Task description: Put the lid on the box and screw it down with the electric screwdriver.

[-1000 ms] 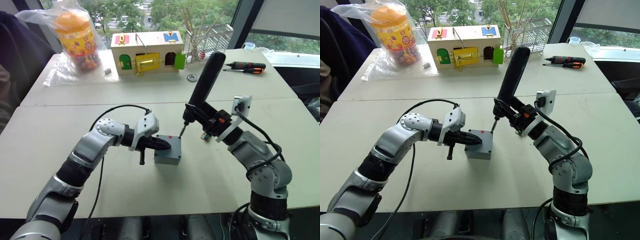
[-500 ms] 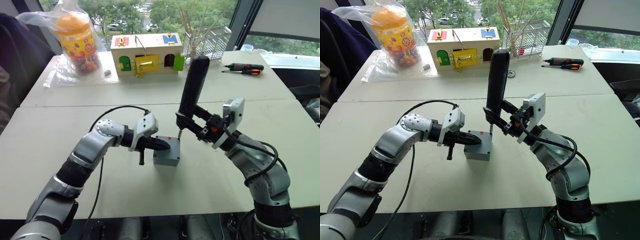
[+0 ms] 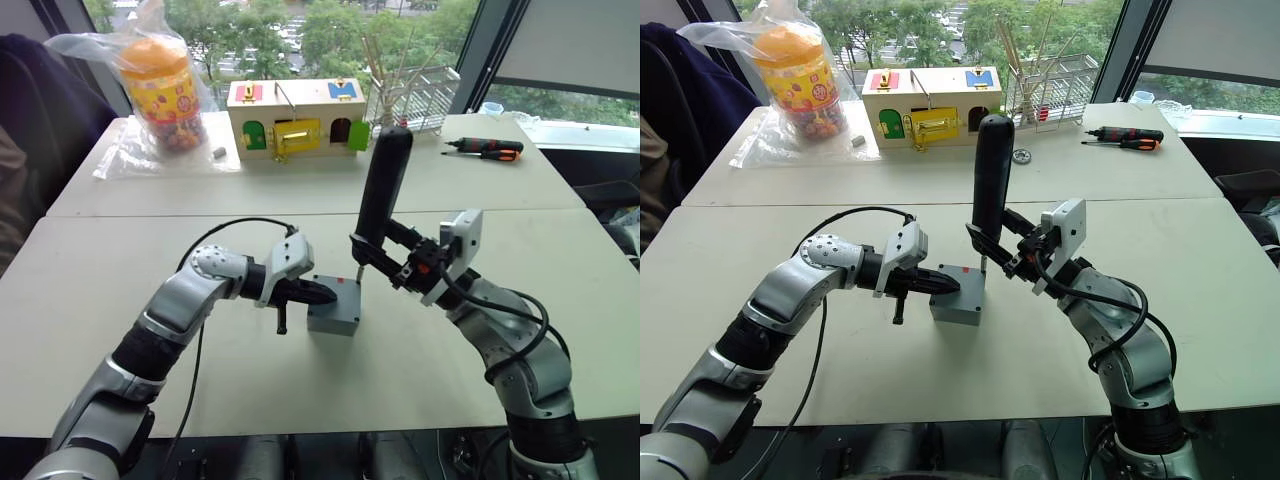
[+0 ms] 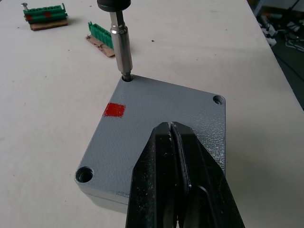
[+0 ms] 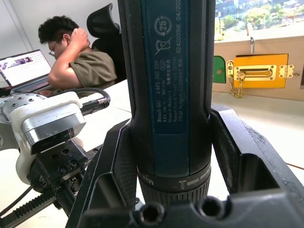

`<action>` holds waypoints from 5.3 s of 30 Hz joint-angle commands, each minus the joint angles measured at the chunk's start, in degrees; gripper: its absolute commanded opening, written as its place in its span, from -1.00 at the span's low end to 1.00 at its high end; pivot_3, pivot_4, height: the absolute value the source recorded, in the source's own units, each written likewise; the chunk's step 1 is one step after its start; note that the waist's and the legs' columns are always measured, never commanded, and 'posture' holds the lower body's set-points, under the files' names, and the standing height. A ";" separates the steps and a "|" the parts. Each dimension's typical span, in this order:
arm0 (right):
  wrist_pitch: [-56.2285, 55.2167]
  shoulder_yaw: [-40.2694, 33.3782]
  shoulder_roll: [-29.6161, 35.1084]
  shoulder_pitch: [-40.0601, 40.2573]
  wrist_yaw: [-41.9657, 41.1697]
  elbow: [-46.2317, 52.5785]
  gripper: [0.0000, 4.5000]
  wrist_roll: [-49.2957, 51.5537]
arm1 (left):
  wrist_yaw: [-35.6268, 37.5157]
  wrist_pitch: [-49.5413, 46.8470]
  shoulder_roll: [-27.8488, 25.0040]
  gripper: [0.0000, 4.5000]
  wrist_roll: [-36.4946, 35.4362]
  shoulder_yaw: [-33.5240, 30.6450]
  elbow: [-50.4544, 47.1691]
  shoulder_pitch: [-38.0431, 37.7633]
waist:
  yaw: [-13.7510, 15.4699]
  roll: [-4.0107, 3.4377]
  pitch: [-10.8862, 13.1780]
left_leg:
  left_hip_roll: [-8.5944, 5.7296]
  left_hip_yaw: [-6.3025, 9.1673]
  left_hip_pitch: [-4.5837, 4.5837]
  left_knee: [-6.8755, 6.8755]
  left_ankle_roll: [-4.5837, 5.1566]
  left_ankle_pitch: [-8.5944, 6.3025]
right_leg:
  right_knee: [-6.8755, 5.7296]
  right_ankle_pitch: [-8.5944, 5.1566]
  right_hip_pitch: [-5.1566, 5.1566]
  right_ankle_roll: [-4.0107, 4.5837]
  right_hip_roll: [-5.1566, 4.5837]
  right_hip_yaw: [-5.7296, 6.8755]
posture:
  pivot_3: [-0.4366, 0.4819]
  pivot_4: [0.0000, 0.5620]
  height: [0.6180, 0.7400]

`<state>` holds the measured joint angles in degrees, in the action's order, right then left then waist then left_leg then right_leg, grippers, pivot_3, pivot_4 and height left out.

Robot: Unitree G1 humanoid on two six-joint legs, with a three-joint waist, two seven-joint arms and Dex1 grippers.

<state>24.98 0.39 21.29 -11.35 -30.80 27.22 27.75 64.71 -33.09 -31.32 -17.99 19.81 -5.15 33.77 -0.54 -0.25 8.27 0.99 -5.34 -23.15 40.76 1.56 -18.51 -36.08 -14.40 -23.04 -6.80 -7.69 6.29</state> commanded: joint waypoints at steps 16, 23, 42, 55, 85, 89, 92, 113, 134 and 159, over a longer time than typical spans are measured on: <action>1.64 3.34 0.86 5.03 0.06 -5.46 -0.19 -3.10 | 0.23 -1.00 -0.32 -1.00 1.36 1.41 0.06 -1.02 | 0.00 0.03 -0.25 | 0.02 0.05 0.66 -0.17 0.10 -0.10 | 0.19 -0.10 0.63 0.09 -0.08 0.01 | -0.05 -0.47 0.53; 2.01 2.74 1.05 4.07 0.13 -5.03 -0.19 -2.66 | -0.06 -1.12 -0.07 -1.00 1.39 1.34 0.08 -0.99 | 0.00 0.04 -0.26 | 0.02 0.05 0.66 -0.17 0.11 -0.11 | 0.22 -0.10 0.63 0.10 -0.10 0.01 | -0.05 -0.47 0.53; 29.21 -27.33 12.16 -23.66 22.70 -4.28 -0.19 38.12 | -5.77 -2.48 7.22 -1.00 -6.12 -8.95 2.06 -0.75 | 0.97 -0.40 0.33 | -0.14 0.10 -0.40 0.21 0.19 -0.12 | 0.03 -0.08 -0.34 0.12 -0.59 0.17 | -0.05 -0.47 0.53; 59.82 -19.36 43.01 -17.75 13.76 -33.92 -0.19 31.66 | -3.80 -4.04 2.31 -1.00 -7.32 -7.43 -7.64 -1.45 | 1.22 -0.34 0.74 | -0.13 -0.19 -0.45 0.21 0.37 -0.21 | 0.11 -0.08 -0.39 0.10 -0.47 0.10 | -0.05 -0.47 0.53; 46.91 1.01 45.37 -30.67 -14.70 -42.79 0.99 5.02 | -8.40 -3.47 -0.97 -1.00 -7.68 -11.39 -5.64 -6.18 | 1.17 -0.70 1.05 | -0.08 -0.41 -0.42 0.31 0.34 -0.20 | 0.04 -0.06 -0.51 0.07 -0.43 -0.04 | -0.05 -0.47 0.53; 42.18 -6.29 43.00 -27.03 -19.39 -27.12 0.99 11.24 | -8.63 -2.41 -2.18 -1.00 -6.23 -12.14 -2.03 -4.63 | 1.13 -0.68 1.07 | -0.03 -0.39 -0.42 0.25 0.29 -0.18 | 0.05 -0.07 -0.53 0.06 -0.35 -0.03 | -0.05 -0.47 0.53; 41.01 -8.65 40.33 -20.30 -21.32 -11.99 0.99 16.10 | -8.18 -0.78 -3.72 -1.00 -3.00 -9.94 0.09 -4.32 | 1.29 -0.54 1.12 | 0.03 -0.27 -0.41 0.19 0.22 -0.15 | 0.07 -0.07 -0.48 0.05 -0.23 0.03 | -0.05 -0.47 0.53; 39.85 6.53 19.48 -6.98 -10.95 7.04 0.99 17.15 | -5.14 10.00 6.39 -1.00 6.82 -1.28 15.58 4.35 | 1.41 -0.23 1.24 | -0.07 -0.06 -0.42 0.37 0.18 -0.11 | 0.02 -0.07 -0.33 0.05 -0.25 0.10 | -0.05 -0.47 0.53; 30.98 12.65 24.52 -9.61 -13.91 0.97 0.99 5.62 | -0.56 -0.60 -5.26 -1.00 3.75 -3.33 -3.50 -5.82 | 1.34 -0.21 1.26 | -0.05 -0.01 -0.42 0.37 0.20 -0.12 | 0.00 -0.07 -0.36 0.06 -0.27 0.10 | -0.05 -0.47 0.53; 38.94 9.77 21.38 -8.12 -11.59 6.49 0.99 9.13 | -3.34 4.63 0.86 -1.00 7.43 -2.41 3.39 -2.82 | 1.32 -0.20 1.26 | -0.05 -0.02 -0.42 0.36 0.20 -0.12 | 0.00 -0.07 -0.35 0.06 -0.25 0.10 | -0.05 -0.47 0.53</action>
<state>63.86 12.39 43.25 -19.22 -42.66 31.35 35.29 61.37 -29.69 -30.94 -10.55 17.33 -0.77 29.85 0.78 -0.46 9.53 0.93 -5.37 -23.57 41.12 1.76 -18.63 -36.08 -14.47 -23.40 -6.74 -7.95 6.39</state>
